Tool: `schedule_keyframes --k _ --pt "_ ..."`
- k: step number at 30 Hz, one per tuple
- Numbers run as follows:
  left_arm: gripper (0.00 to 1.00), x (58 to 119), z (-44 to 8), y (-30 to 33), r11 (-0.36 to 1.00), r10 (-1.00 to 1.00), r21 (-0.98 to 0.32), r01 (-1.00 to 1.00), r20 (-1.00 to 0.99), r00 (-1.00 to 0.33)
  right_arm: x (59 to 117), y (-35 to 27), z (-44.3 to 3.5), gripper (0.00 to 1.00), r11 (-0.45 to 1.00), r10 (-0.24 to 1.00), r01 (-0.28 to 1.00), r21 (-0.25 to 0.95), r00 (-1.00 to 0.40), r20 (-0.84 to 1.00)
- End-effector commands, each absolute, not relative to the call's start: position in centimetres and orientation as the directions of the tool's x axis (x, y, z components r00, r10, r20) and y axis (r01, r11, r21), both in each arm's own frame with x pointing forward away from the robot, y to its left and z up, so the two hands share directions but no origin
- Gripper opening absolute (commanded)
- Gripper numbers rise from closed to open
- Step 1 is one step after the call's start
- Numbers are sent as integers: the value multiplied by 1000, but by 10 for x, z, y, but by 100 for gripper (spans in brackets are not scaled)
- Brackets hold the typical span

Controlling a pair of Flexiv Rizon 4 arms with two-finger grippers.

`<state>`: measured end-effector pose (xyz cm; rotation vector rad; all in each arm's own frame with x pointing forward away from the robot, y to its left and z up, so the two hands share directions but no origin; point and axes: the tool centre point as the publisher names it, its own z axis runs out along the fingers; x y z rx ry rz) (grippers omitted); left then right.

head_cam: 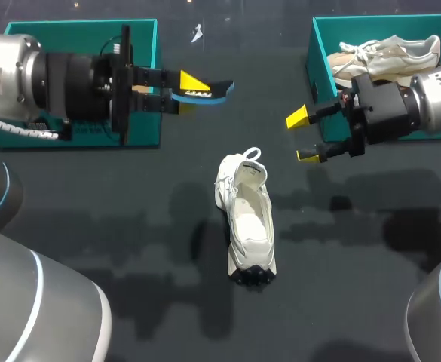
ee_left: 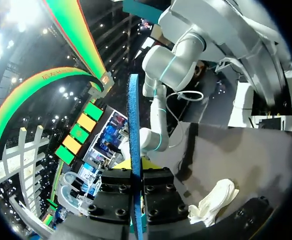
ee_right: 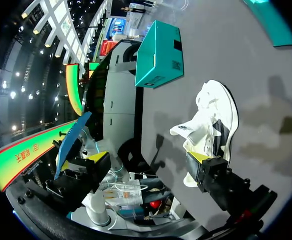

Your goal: Take the shoe out of the shoebox, open the shoe tongue, remove and reinsert the insole, then place the shoe into the shoebox

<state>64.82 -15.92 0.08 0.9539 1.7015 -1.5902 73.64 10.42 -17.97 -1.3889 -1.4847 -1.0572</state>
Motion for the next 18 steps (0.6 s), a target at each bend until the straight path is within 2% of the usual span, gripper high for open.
schedule_keyframes --k 1,12,16,18 --pt "0 654 -21 -161 1 71 -462 887 -885 -461 739 103 -173 100 29 273 999 26 -32 961" --pt "0 665 -71 -180 44 50 -242 969 -969 -244 744 103 -148 100 3 218 1000 5 -5 976" --pt "0 663 -84 -186 82 34 -114 990 -993 -117 749 105 -143 100 -16 195 1000 -1 4 981" --pt "0 663 -84 -186 82 34 -114 990 -993 -117 751 105 -143 100 -19 196 1000 -15 18 980"
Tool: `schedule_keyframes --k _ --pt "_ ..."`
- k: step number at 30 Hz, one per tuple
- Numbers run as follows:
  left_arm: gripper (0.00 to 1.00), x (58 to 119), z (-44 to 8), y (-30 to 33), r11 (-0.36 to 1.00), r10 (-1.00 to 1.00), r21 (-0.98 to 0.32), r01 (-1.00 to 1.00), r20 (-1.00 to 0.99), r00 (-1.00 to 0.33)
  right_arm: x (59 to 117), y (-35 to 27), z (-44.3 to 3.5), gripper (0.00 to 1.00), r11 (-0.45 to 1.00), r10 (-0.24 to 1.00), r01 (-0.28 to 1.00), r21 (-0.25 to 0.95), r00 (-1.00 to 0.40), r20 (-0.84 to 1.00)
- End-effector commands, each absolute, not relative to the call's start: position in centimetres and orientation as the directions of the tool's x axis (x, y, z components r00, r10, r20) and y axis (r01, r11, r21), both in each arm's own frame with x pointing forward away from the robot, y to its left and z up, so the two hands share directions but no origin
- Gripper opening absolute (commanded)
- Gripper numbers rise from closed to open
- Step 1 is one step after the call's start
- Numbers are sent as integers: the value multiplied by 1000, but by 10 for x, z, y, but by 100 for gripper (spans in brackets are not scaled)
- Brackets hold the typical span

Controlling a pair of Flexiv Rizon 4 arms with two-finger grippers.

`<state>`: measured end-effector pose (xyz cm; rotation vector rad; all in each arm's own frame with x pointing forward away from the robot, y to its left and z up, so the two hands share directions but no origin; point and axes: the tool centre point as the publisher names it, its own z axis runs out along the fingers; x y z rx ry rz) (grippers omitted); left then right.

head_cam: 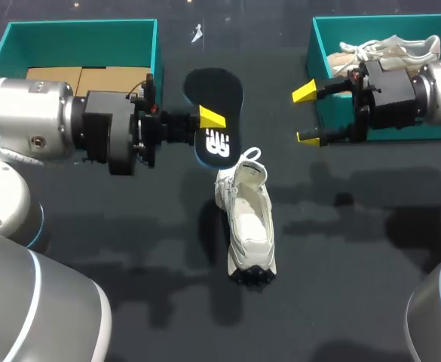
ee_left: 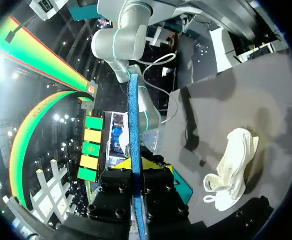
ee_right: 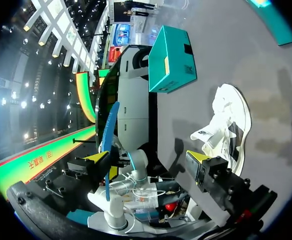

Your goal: Take the shoe out of the shoebox, open the shoe tongue, remove and reinsert the insole, then place the shoe into the shoebox

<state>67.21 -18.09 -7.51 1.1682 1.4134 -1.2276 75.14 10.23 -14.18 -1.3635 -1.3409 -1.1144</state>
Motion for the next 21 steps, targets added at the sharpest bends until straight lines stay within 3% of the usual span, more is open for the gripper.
schedule_keyframes --k 1,12,16,21 --pt "0 663 -84 -186 82 34 -114 990 -993 -117 751 105 -143 100 -19 196 1000 -15 18 980" --pt "0 663 -84 -186 82 34 -114 990 -993 -117 751 105 -143 100 -19 196 1000 -15 18 980" --pt "0 674 -105 -191 106 62 -94 990 -993 -101 755 116 -141 100 36 184 998 45 -51 982" --pt "0 682 -120 -201 118 99 -10 993 -995 -22 755 129 -144 100 59 183 997 56 -66 981"
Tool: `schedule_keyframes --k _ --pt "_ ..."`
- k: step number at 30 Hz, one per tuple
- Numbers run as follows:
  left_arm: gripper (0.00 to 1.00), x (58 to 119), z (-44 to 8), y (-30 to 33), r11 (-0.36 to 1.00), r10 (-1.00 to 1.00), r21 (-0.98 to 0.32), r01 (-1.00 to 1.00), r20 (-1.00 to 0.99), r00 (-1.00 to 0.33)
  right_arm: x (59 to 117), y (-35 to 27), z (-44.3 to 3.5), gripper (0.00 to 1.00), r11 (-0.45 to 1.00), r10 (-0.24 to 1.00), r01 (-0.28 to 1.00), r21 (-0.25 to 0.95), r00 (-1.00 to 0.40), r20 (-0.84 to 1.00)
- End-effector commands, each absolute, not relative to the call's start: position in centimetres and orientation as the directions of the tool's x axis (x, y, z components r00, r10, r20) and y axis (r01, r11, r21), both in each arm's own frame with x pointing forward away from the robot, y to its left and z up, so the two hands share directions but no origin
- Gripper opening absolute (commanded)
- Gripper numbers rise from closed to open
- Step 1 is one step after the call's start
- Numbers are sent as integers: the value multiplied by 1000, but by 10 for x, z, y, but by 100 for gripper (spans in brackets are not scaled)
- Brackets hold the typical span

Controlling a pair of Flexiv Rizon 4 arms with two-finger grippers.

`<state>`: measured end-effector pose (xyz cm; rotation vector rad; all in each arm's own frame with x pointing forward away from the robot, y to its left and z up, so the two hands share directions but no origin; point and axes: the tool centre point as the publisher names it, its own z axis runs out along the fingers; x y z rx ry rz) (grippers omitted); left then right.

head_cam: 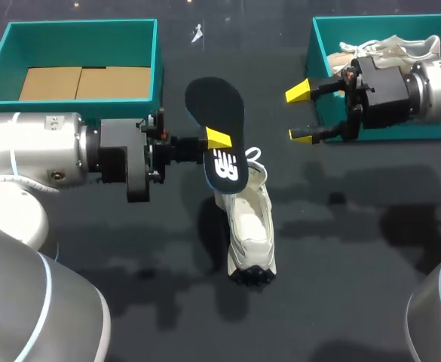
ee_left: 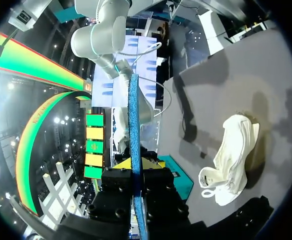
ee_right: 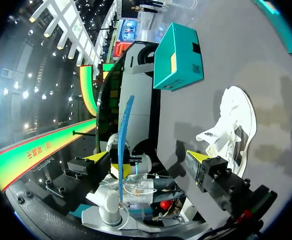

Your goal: Take the shoe out of the shoebox, open the shoe tongue, remove and reinsert the insole, then place the shoe into the shoebox

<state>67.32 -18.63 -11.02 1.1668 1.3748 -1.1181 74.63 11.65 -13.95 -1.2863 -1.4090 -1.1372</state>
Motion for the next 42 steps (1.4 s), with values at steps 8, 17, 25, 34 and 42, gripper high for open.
schedule_keyframes --k 8,17,25,34,42 --pt "0 694 -128 -212 122 114 49 991 -993 35 755 139 -148 100 70 164 996 61 -72 984" --pt "0 694 -128 -212 122 114 49 991 -993 35 755 139 -148 100 70 164 996 61 -72 984" --pt "0 704 -139 -230 136 121 52 989 -992 36 749 153 -154 100 91 158 988 126 -139 978" --pt "0 712 -146 -242 151 125 51 987 -992 32 743 163 -157 100 84 139 982 168 -178 974" --pt "0 715 -153 -251 157 135 54 986 -990 33 739 169 -157 100 71 131 982 174 -182 975"
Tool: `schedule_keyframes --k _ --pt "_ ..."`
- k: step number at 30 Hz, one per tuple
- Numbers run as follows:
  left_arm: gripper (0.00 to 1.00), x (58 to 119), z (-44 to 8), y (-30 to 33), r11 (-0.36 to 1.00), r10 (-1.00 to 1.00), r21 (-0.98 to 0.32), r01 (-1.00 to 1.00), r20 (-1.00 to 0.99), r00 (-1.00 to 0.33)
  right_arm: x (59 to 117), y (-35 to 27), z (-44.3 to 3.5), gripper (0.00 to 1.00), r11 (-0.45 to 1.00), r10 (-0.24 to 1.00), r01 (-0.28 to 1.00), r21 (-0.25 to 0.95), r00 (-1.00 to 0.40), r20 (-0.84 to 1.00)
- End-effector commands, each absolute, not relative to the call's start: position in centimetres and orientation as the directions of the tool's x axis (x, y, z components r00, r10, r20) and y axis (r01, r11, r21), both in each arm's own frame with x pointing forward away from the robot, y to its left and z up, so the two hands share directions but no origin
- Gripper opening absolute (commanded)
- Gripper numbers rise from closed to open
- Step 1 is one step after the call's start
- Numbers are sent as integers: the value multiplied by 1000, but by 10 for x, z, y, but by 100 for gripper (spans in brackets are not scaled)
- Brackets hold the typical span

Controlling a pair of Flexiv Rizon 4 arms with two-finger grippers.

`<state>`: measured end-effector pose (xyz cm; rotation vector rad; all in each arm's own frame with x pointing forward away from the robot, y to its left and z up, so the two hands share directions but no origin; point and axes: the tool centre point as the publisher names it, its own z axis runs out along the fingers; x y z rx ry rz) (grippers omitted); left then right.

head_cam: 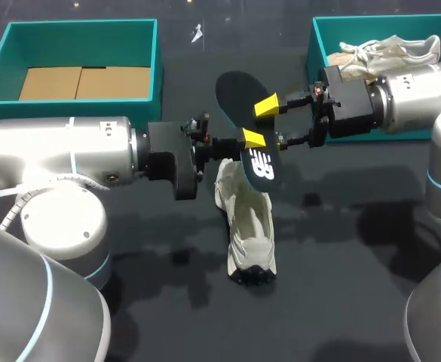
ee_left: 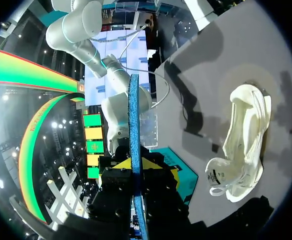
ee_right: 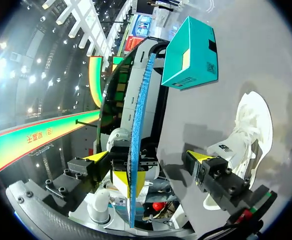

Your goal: Take the shoe out of the shoebox, open the shoe tongue, remove and reinsert the insole, then place the shoe into the shoebox

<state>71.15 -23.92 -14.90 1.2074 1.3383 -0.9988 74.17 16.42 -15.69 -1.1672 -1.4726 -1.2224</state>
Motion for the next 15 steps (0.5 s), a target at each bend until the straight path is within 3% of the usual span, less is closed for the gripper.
schedule_keyframes --k 1,5,7,15 --pt "0 715 -153 -252 159 136 53 986 -990 32 738 169 -157 100 71 131 982 175 -183 974" --pt "0 714 -156 -255 160 137 50 986 -990 28 737 170 -157 93 72 130 982 175 -183 975" --pt "0 714 -156 -256 161 137 49 986 -990 27 737 170 -157 75 77 130 982 174 -183 974" --pt "0 715 -159 -258 169 140 55 984 -990 31 740 170 -159 48 76 132 984 162 -171 976"
